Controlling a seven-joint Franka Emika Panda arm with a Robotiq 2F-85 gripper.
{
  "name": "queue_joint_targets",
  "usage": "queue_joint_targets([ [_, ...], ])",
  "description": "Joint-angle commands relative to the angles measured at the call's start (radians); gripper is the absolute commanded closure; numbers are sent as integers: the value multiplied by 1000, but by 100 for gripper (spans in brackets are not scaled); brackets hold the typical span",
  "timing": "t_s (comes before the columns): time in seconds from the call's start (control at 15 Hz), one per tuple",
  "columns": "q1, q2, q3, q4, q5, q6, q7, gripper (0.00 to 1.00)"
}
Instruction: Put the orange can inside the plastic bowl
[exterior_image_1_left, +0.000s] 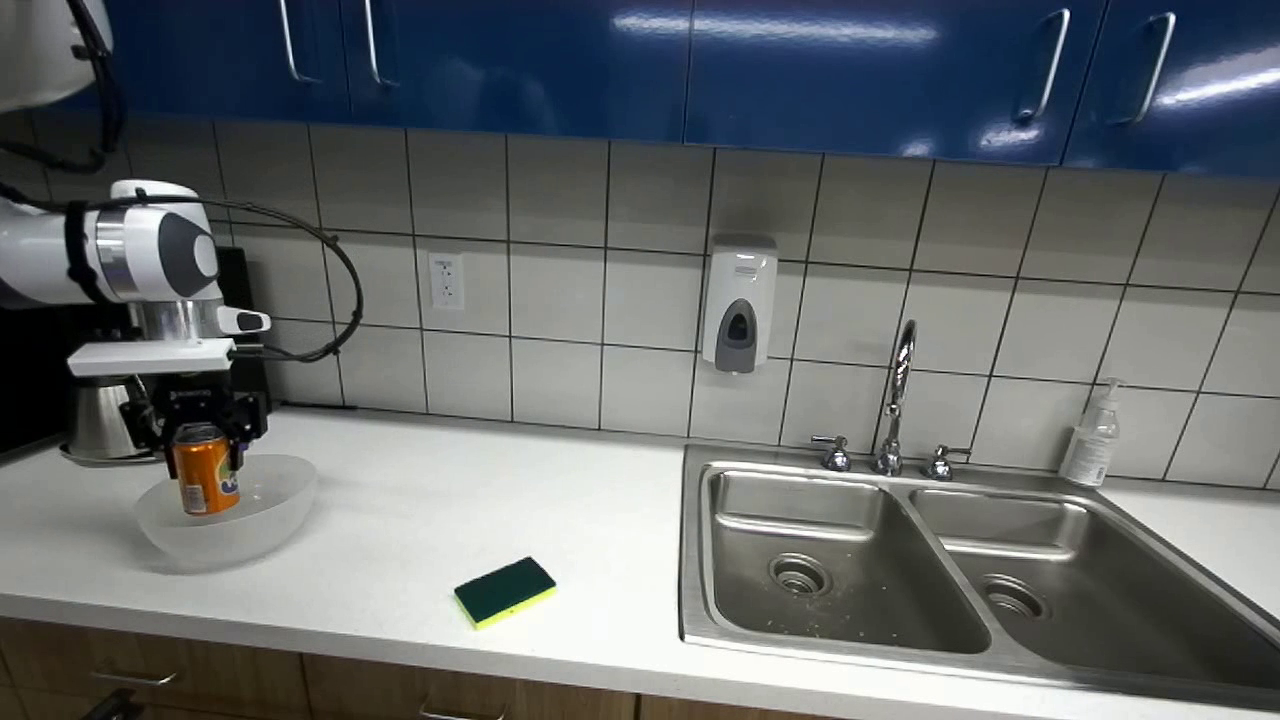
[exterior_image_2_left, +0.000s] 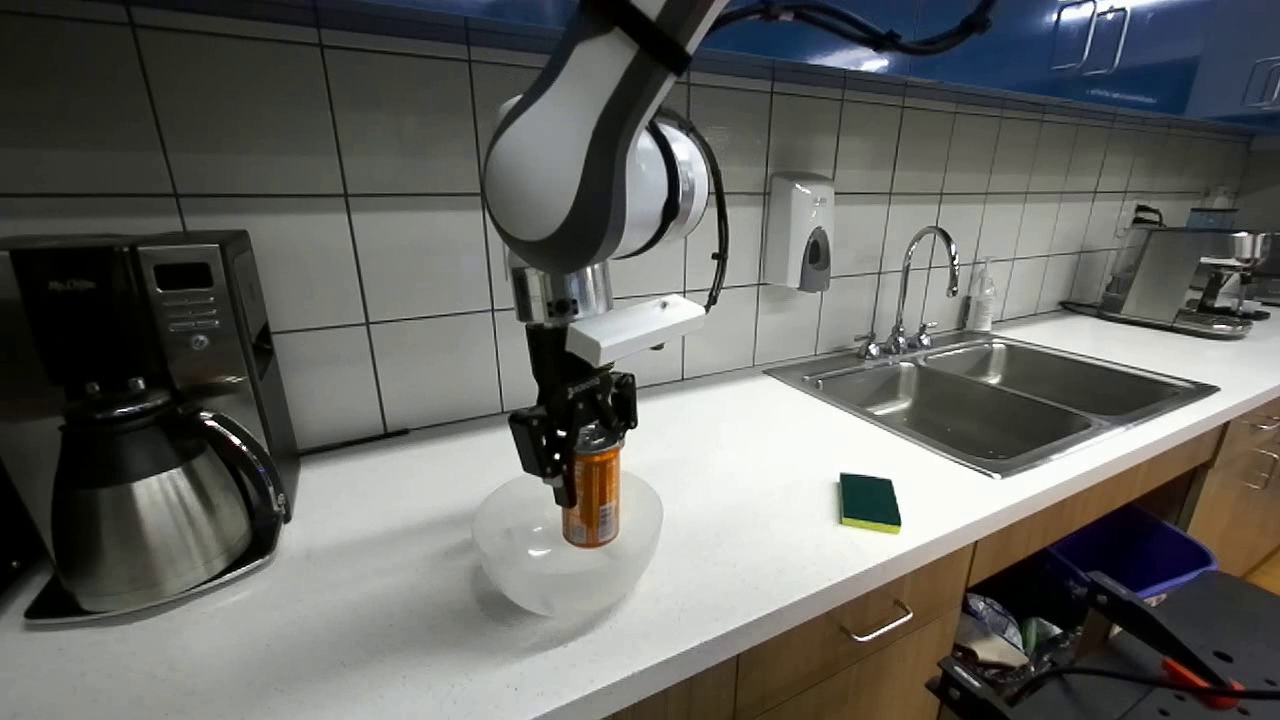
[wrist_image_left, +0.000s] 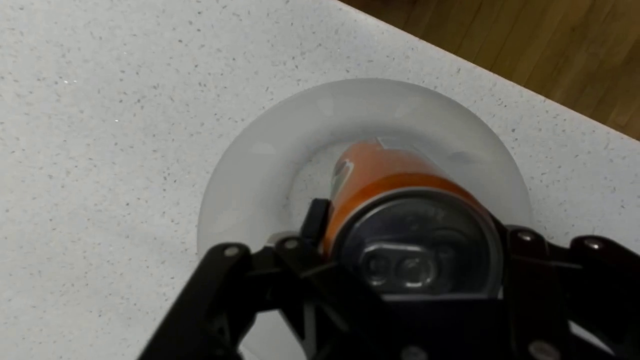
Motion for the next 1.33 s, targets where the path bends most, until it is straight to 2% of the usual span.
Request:
queue_joint_targets([
  [0.0,14,53,9,7,-22,65,27,60],
  [0.47,55,169,-12,30,-45,191,24,60],
  [0.93,68,183,-36,55,-61,209,27,60],
  [1.0,67,182,-38,57,-61,202,27,46],
  [1.07,67,181,-39,58,-61,199,28,10],
  [1.13,68,179,-41,58,-61,193,29,9],
  [1.2,68,177,-43,58,-63,192,28,3],
  [1.27,67,175,-43,58,-63,188,26,0],
])
